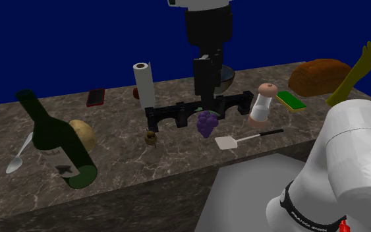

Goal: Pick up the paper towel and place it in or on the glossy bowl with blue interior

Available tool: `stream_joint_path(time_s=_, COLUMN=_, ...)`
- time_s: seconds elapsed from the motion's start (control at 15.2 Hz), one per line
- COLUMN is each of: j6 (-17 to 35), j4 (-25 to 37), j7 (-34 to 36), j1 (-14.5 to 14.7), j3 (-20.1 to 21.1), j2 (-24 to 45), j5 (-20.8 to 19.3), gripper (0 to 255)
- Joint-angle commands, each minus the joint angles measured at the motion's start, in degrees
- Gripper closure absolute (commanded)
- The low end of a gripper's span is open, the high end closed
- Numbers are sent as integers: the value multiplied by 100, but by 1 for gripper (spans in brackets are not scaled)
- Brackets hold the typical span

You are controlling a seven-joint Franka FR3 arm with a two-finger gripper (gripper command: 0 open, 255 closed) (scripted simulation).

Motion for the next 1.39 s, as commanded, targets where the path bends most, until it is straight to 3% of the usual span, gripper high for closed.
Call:
stream_joint_path(time_s=0.0, j6=0, j4=0, j7=0, j1=0, j3=0, j2=0, j5=0, gripper=0)
stream_joint_path(time_s=0.66, j6=1441, j4=673, j7=-877, j1=-232, j3=-549, j2=1728, j5=-467, gripper=0)
stream_joint_path(time_s=1.32, j6=2367, j4=2062, j7=-1704, j1=-370, j3=-961, j2=3637, j5=-476, gripper=0)
